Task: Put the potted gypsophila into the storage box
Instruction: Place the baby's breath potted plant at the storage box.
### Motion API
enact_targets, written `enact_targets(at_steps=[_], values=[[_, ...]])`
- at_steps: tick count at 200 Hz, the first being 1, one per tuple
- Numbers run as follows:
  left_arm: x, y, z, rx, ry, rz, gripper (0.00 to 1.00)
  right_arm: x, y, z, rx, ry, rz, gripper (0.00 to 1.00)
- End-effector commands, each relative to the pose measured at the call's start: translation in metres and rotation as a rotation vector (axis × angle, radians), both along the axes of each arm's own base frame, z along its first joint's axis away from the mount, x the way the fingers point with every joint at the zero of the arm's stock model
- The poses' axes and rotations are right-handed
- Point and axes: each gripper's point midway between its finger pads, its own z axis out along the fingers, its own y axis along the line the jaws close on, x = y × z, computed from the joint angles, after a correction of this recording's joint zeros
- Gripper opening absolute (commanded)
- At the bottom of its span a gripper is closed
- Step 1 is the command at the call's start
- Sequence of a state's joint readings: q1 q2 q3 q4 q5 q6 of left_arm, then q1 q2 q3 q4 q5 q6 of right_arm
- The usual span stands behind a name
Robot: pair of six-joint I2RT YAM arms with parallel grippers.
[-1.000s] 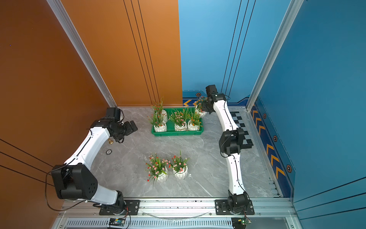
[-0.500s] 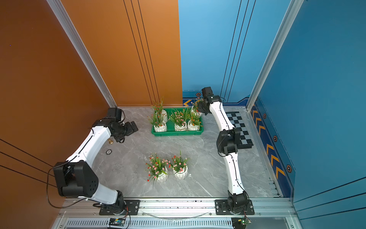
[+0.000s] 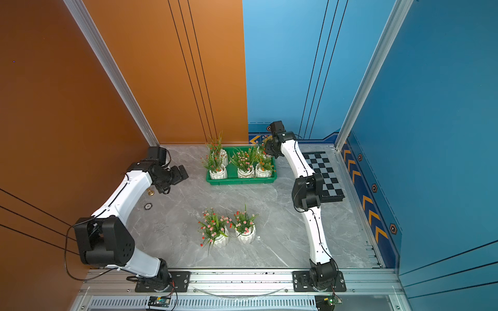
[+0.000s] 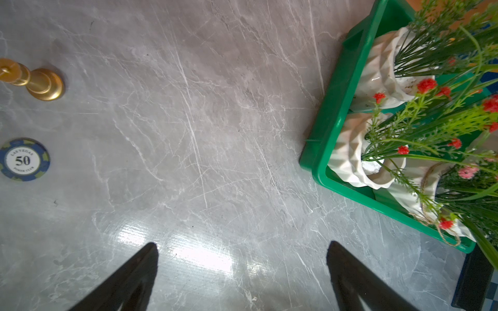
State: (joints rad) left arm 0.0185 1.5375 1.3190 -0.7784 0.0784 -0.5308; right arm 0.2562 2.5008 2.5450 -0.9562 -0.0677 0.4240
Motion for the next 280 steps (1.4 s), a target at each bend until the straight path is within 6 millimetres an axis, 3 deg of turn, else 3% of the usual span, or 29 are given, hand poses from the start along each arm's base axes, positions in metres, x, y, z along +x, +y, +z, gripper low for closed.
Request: enact_targets(at_steps=[1, 65, 150, 170, 233, 280], values=[[0.003, -0.001, 0.001, 0.012, 0.008, -0.010, 0.98, 0.012, 0.008, 0.024, 0.040, -0.082, -0.004, 0.01], [0.005, -0.002, -0.005, 0.009, 0.023, -0.012, 0.98, 0.011, -0.003, -0.005, -0.025, -0.031, -0.035, 0.02], [0.010, -0.004, -0.012, 0.004, 0.042, -0.021, 0.98, 0.013, -0.006, -0.022, -0.050, -0.011, -0.048, 0.08], [0.010, -0.004, -0.013, 0.002, 0.044, -0.022, 0.98, 0.014, -0.005, -0.020, -0.049, -0.019, -0.051, 0.16], [0.010, -0.004, -0.011, 0.001, 0.040, -0.025, 0.98, 0.017, -0.008, -0.002, -0.052, -0.062, -0.057, 0.21], [0.009, -0.004, -0.005, -0.001, 0.024, -0.026, 0.98, 0.018, -0.021, 0.029, -0.054, -0.113, -0.073, 0.24]])
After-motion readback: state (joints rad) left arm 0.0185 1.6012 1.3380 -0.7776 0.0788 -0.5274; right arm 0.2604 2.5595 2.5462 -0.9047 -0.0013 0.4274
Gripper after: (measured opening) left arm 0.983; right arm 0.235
